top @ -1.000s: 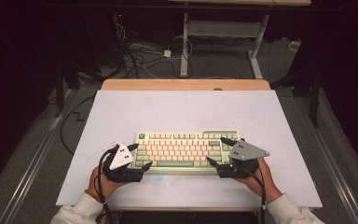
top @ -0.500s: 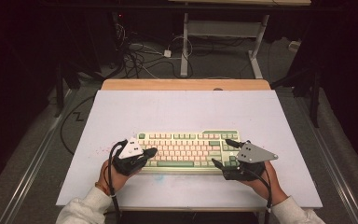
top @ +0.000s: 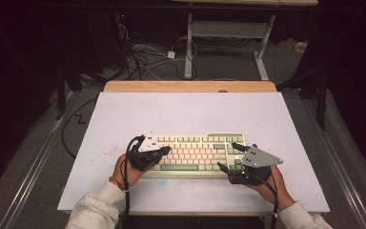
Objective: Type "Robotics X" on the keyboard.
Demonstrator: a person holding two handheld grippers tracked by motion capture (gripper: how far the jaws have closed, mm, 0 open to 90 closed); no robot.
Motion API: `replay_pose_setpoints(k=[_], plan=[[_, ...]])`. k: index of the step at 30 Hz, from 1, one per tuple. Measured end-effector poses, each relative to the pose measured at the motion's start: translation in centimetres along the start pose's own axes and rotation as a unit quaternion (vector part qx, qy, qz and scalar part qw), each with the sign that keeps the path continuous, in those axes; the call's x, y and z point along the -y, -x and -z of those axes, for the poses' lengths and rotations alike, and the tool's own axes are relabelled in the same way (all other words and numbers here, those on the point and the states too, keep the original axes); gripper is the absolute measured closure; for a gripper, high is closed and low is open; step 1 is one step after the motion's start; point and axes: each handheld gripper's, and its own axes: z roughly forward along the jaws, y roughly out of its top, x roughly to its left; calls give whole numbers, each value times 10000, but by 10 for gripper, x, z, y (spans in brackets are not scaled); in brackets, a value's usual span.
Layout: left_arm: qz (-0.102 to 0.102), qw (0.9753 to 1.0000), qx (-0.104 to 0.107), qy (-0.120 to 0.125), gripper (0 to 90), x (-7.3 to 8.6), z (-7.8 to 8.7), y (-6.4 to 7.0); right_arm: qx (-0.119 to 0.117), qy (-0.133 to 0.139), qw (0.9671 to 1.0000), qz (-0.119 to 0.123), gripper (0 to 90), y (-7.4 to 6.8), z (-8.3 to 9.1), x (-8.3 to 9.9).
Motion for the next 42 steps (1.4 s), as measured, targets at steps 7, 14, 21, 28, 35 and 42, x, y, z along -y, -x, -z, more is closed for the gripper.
replay_pose_setpoints(k=[7,14,21,28,35,42], plan=[[-40,9999,3,-138,876,-7,-14,2,-6,-55,10000,39,238,-1,-2,1],[16,9995,-78,-309,876,-8,-22,-1,-40,-101,9999,72,239,-2,-3,1],[-33,9988,-53,-478,876,-11,-31,1,-46,-152,9998,110,243,-2,-5,2],[-63,9983,-60,-570,876,-13,-36,1,-37,-167,9998,108,244,-2,-5,2],[-8,9983,-72,-579,876,-12,-38,-1,-44,-176,9997,151,249,-3,-5,2],[-34,9981,-86,-607,876,-13,-40,-1,-53,-202,9997,153,249,-4,-6,3]])
